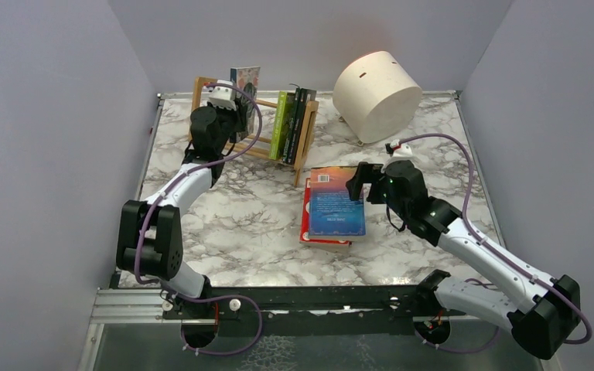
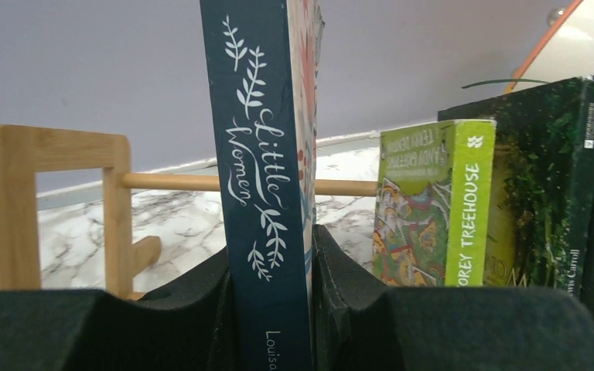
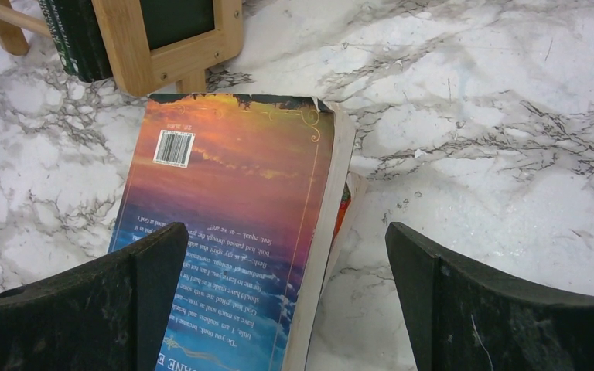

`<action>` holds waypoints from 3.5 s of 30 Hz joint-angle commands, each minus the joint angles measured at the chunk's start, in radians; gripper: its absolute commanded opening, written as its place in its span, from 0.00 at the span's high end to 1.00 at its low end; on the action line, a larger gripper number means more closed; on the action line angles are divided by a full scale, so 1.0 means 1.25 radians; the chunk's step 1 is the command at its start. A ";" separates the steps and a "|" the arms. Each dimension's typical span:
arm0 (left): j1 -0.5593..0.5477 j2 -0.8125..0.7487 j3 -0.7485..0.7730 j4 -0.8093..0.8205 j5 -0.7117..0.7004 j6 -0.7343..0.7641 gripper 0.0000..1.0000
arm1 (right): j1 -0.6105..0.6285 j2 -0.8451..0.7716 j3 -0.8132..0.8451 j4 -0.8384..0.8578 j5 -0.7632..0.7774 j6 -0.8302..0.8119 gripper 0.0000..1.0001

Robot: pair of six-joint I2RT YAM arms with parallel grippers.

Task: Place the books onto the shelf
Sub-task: Place the book on the shelf.

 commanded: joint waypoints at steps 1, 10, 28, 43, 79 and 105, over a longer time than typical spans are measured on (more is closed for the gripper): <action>0.001 0.012 0.020 0.131 0.098 -0.032 1.00 | 0.004 0.010 0.000 0.037 0.014 0.009 0.01; 0.001 0.064 0.021 0.132 0.162 -0.075 1.00 | 0.004 0.031 0.006 0.047 0.005 0.009 0.01; -0.037 0.125 0.040 0.098 0.128 -0.106 1.00 | 0.004 0.034 0.007 0.044 0.011 0.009 0.01; -0.069 0.183 0.069 0.095 0.100 -0.070 1.00 | 0.003 0.016 -0.008 0.041 0.018 0.011 0.01; -0.077 0.174 0.071 0.096 0.154 -0.076 0.71 | 0.004 0.015 -0.015 0.042 0.014 0.012 0.01; -0.081 -0.180 -0.069 -0.033 0.003 -0.208 0.42 | 0.004 0.010 0.020 -0.078 0.131 0.078 0.00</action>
